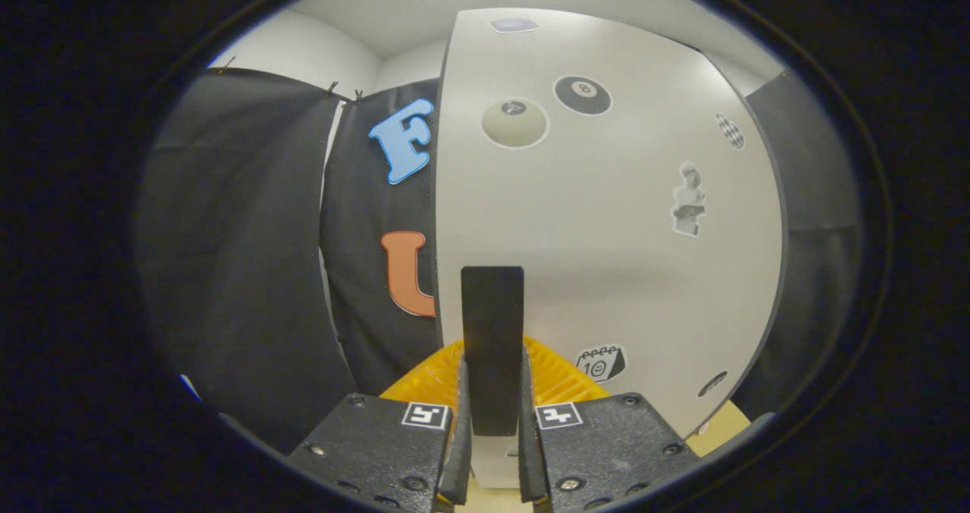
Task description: Open the shoe cabinet door, grab the shoes and put them into the shoe cabinet, then close the shoe cabinet door.
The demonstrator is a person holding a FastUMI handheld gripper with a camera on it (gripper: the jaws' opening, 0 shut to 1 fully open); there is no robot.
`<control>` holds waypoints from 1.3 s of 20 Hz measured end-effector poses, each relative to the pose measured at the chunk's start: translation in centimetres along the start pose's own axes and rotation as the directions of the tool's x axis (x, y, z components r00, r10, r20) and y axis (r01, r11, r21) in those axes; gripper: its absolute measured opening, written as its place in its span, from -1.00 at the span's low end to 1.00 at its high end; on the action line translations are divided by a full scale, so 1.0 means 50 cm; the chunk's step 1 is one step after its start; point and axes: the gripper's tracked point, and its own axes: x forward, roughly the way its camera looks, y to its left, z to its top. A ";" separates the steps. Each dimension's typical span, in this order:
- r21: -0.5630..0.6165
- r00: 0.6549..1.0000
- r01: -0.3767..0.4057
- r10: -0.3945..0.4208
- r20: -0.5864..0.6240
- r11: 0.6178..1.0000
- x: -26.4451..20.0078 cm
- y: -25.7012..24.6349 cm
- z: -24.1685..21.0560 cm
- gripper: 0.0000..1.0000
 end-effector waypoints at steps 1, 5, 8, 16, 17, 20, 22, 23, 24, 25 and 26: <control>-0.007 1.000 -0.012 0.012 -0.002 1.000 -0.007 -0.003 0.000 -0.43; 0.001 0.996 -0.081 0.081 -0.026 0.997 -0.047 -0.002 -0.004 -0.43; 0.007 0.992 -0.121 0.121 -0.042 0.993 -0.083 -0.004 -0.005 -0.43; 0.022 0.975 -0.212 0.213 -0.058 0.977 -0.149 -0.026 -0.006 -0.43; 0.019 0.974 -0.217 0.218 -0.058 0.976 -0.156 -0.032 -0.007 -0.43; 0.014 0.969 -0.239 0.239 -0.058 0.971 -0.191 -0.042 -0.005 -0.43; 0.011 0.967 -0.250 0.250 -0.051 0.968 -0.212 -0.055 -0.005 -0.43; 0.010 0.966 -0.253 0.253 -0.047 0.967 -0.219 -0.065 -0.004 -0.43; 0.018 0.965 -0.256 0.257 -0.046 0.966 -0.225 -0.072 -0.006 -0.43; 0.031 0.964 -0.259 0.260 -0.045 0.965 -0.234 -0.078 -0.006 -0.44; 0.035 0.964 -0.259 0.261 -0.045 0.965 -0.242 -0.086 -0.006 -0.43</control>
